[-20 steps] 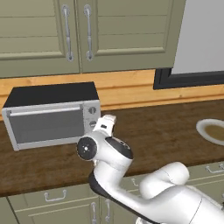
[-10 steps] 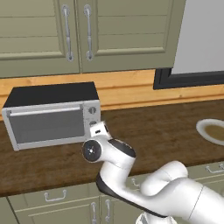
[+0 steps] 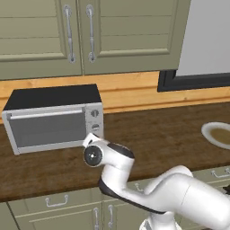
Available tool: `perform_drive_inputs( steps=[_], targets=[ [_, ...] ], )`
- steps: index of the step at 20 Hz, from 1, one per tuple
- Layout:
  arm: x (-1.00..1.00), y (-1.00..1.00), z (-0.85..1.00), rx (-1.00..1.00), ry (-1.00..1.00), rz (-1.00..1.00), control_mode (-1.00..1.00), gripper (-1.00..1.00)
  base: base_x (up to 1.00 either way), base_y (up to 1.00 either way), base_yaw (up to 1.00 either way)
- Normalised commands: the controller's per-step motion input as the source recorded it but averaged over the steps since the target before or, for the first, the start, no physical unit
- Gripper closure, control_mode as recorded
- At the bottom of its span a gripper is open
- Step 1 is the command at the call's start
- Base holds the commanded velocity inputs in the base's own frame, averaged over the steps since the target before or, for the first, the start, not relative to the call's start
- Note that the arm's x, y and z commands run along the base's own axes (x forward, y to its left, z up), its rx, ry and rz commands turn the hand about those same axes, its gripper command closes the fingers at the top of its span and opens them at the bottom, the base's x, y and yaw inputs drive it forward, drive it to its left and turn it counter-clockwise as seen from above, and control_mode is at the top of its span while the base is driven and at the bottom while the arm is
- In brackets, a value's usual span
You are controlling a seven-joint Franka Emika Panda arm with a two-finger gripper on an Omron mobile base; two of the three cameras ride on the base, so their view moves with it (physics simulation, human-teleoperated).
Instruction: Pick up the kebab skewer and baguette bread, and place them inside the toaster oven. Close the toaster oven door and start by setting the timer.
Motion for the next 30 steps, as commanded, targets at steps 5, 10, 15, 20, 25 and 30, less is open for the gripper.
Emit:
perform_drive_inputs(
  steps=[5, 10, 15, 20, 25, 30],
  targets=[
    [0.25, 0.00, -0.12, -0.45, -0.05, 0.16, -1.00, -1.00, 0.00, 0.00, 0.00],
    [0.29, -0.01, -0.08, -0.30, -0.04, 0.13, -1.00, -1.00, 0.00, 0.00, 0.00],
    [0.22, -0.13, -0.13, -0.13, 0.00, 0.20, -1.00, -1.00, 0.00, 0.00, 0.00],
    [0.12, -0.14, -0.12, -0.04, 0.00, 0.13, -1.00, -1.00, 0.00, 0.00, 0.00],
    [0.30, -0.03, -0.19, 0.00, 0.00, 0.02, -1.00, -1.00, 0.00, 0.00, 0.00],
    [0.52, 0.01, -0.17, 0.00, -0.01, 0.00, -1.00, -1.00, 0.00, 0.00, 0.00]
  ],
)
